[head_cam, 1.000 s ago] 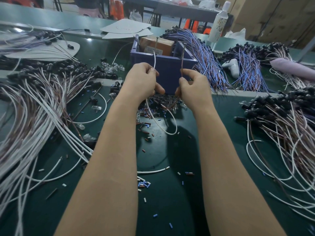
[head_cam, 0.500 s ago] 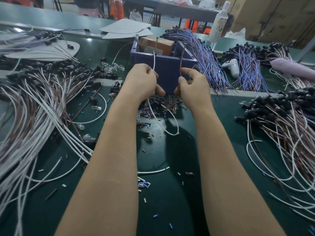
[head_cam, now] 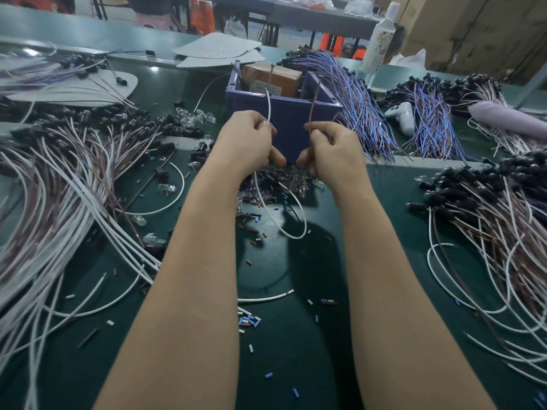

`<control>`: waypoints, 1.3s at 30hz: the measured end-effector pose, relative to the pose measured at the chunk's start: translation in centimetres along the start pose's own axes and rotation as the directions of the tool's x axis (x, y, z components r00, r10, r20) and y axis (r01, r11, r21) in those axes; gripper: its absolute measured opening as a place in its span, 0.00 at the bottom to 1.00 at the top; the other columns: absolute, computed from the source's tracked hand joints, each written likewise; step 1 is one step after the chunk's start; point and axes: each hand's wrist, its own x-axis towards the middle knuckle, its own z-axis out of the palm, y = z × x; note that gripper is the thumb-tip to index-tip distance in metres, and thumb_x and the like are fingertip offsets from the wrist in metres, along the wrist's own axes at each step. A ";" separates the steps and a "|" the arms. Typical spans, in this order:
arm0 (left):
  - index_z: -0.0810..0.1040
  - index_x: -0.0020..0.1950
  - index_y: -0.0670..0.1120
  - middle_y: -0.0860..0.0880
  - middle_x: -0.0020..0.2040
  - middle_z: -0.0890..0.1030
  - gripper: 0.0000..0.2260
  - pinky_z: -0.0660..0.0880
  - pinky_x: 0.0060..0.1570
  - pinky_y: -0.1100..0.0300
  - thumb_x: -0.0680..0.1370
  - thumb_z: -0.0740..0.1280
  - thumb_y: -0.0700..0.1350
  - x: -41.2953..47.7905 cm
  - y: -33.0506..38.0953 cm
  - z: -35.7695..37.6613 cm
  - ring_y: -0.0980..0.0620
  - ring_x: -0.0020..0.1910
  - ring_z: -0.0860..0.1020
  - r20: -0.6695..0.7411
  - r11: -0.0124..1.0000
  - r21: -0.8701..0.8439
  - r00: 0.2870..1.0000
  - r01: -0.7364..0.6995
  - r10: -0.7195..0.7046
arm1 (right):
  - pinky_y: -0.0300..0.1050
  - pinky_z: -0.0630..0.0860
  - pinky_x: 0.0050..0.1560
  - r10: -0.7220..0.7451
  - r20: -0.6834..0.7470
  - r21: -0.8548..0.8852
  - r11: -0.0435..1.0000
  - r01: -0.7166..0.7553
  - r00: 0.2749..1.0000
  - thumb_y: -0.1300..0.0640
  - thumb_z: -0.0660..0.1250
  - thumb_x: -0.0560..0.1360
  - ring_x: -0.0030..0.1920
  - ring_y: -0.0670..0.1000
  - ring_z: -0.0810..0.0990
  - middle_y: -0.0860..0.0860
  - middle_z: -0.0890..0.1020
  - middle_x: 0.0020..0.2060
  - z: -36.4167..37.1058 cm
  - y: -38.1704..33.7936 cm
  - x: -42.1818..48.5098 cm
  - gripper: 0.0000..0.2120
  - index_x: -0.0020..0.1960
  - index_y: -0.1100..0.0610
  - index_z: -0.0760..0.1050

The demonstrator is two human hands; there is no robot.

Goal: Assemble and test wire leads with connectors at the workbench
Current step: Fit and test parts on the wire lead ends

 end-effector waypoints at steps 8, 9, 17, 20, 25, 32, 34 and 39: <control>0.78 0.47 0.42 0.44 0.35 0.84 0.10 0.64 0.22 0.68 0.78 0.57 0.39 -0.5 0.2 -1.1 0.54 0.24 0.71 0.083 0.988 0.095 0.988 0.122 -0.130 | 0.43 0.75 0.45 0.052 0.178 -0.478 0.877 0.040 0.983 0.55 0.67 0.74 0.44 0.50 0.79 0.50 0.82 0.43 1.6 -0.1 -0.8 0.06 0.48 0.54 0.80; 0.78 0.47 0.41 0.41 0.39 0.84 0.10 0.64 0.23 0.67 0.77 0.57 0.39 -0.6 0.1 -1.2 0.51 0.27 0.71 0.091 0.983 0.121 0.985 0.138 -0.149 | 0.44 0.75 0.48 0.080 0.203 -0.541 0.840 0.043 0.976 0.51 0.69 0.74 0.48 0.52 0.79 0.52 0.82 0.46 2.2 0.0 -1.0 0.09 0.51 0.54 0.80; 0.77 0.45 0.41 0.43 0.44 0.82 0.16 0.75 0.32 0.69 0.82 0.56 0.49 -0.5 0.1 -2.4 0.57 0.31 0.79 -0.108 0.995 0.062 0.992 0.077 -0.070 | 0.50 0.71 0.56 0.055 0.213 -0.720 0.683 0.119 0.975 0.57 0.65 0.76 0.58 0.60 0.74 0.56 0.77 0.57 4.2 0.4 -2.1 0.13 0.60 0.56 0.73; 0.71 0.63 0.41 0.41 0.63 0.75 0.18 0.69 0.64 0.52 0.81 0.57 0.53 -0.2 0.5 -3.0 0.44 0.62 0.73 -0.339 0.980 0.171 0.940 0.101 -0.038 | 0.52 0.69 0.57 0.058 0.187 -0.732 0.674 0.100 0.981 0.59 0.63 0.76 0.59 0.60 0.73 0.57 0.75 0.57 4.4 0.5 -2.3 0.13 0.61 0.57 0.71; 0.58 0.73 0.44 0.44 0.75 0.58 0.26 0.53 0.72 0.54 0.79 0.61 0.50 -1.3 1.6 -4.2 0.45 0.74 0.57 -0.669 0.930 0.365 0.709 0.052 0.223 | 0.51 0.69 0.58 0.090 0.196 -0.765 0.637 0.095 0.977 0.58 0.62 0.77 0.61 0.60 0.72 0.58 0.75 0.60 4.5 0.7 -2.1 0.16 0.63 0.58 0.71; 0.76 0.62 0.42 0.44 0.56 0.80 0.14 0.74 0.60 0.52 0.81 0.60 0.47 -1.5 0.6 -1.7 0.47 0.56 0.78 0.106 0.954 0.282 0.992 -0.101 0.074 | 0.44 0.75 0.42 0.034 0.168 -0.100 0.995 -0.017 0.985 0.62 0.66 0.72 0.38 0.49 0.78 0.51 0.79 0.37 1.8 -0.6 -1.3 0.04 0.46 0.55 0.75; 0.77 0.62 0.43 0.46 0.54 0.81 0.14 0.74 0.57 0.54 0.82 0.59 0.48 -1.6 0.3 -0.9 0.49 0.54 0.78 0.187 0.952 0.270 0.978 -0.141 0.092 | 0.44 0.76 0.37 0.031 0.201 0.065 0.997 -0.045 0.979 0.63 0.67 0.72 0.32 0.47 0.79 0.51 0.79 0.34 0.6 -1.0 -1.1 0.05 0.43 0.53 0.74; 0.81 0.53 0.44 0.44 0.48 0.84 0.09 0.77 0.56 0.47 0.79 0.64 0.47 -1.6 -0.3 -0.6 0.47 0.50 0.82 0.214 0.990 0.058 0.970 -0.129 0.114 | 0.44 0.78 0.39 0.080 0.268 0.168 0.978 -0.128 0.960 0.62 0.67 0.75 0.31 0.49 0.80 0.52 0.81 0.32 -0.9 -0.7 -0.8 0.04 0.44 0.55 0.74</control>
